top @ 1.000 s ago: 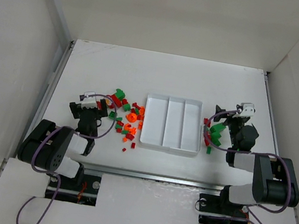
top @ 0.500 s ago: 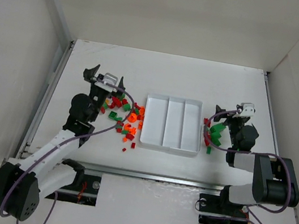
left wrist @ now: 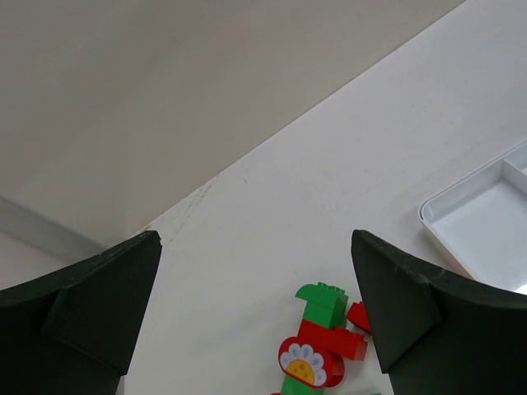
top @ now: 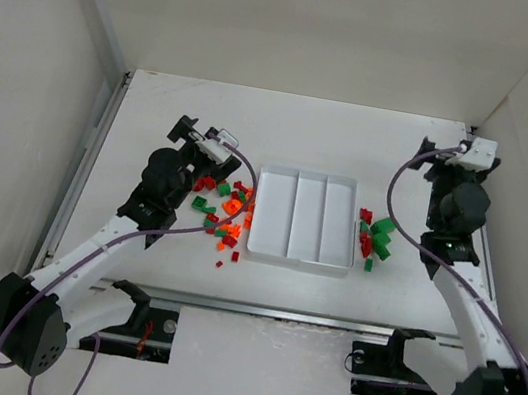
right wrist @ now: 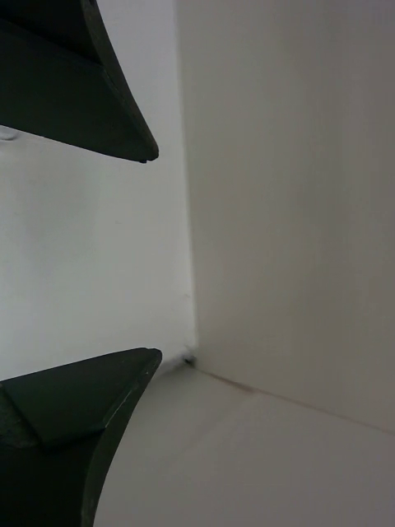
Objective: Sort the legos into containers by color
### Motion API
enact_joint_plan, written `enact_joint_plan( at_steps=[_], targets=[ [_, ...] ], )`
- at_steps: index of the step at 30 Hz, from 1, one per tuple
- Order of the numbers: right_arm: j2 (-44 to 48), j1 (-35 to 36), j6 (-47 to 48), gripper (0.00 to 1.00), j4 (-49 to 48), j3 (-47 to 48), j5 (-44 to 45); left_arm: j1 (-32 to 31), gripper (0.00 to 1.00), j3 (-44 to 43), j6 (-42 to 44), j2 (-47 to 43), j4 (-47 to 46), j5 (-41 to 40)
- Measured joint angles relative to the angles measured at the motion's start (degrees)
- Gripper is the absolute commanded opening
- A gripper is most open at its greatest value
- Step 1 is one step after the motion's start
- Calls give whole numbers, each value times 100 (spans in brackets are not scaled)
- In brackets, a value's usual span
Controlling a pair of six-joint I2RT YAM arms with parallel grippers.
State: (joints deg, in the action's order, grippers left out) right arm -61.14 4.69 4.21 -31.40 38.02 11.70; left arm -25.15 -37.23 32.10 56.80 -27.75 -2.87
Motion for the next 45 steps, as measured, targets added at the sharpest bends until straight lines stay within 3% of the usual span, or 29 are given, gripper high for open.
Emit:
enact_joint_plan(
  at_steps=[3, 7, 9, 11, 14, 19, 26, 38, 41, 45],
  targets=[
    [673, 442, 774, 100, 433, 761, 1034, 0, 100, -31, -50, 0, 109, 48],
    [861, 835, 1790, 100, 761, 942, 2533, -2, 100, -31, -155, 4, 234, 118],
    [586, 846, 1696, 100, 1119, 968, 3156, -2, 100, -28, -192, 2, 234, 125],
    [199, 826, 1180, 100, 2072, 1152, 3423, -2, 100, -28, -219, 2, 236, 136],
    [-267, 592, 118, 100, 3593, 1696, 2352, -31, 100, 9, -247, -22, 232, 140],
    [-1086, 332, -1934, 97, 5049, 2649, 1123, -63, 100, 175, -260, -144, 251, 181],
    [-1812, 297, -3862, 93, 5906, 2092, 376, -109, 100, 474, -264, -361, 289, 251],
    [-2623, 173, -5090, 90, 6223, 1657, 435, -111, 100, 765, -264, -529, 306, 291],
    [-3095, 103, -5176, 85, 6199, 1676, 435, -111, 100, 765, -260, -529, 306, 291],
    [-3390, 87, -5224, 68, 6207, 1821, 494, -111, 100, 765, -254, -529, 306, 291]
  ],
)
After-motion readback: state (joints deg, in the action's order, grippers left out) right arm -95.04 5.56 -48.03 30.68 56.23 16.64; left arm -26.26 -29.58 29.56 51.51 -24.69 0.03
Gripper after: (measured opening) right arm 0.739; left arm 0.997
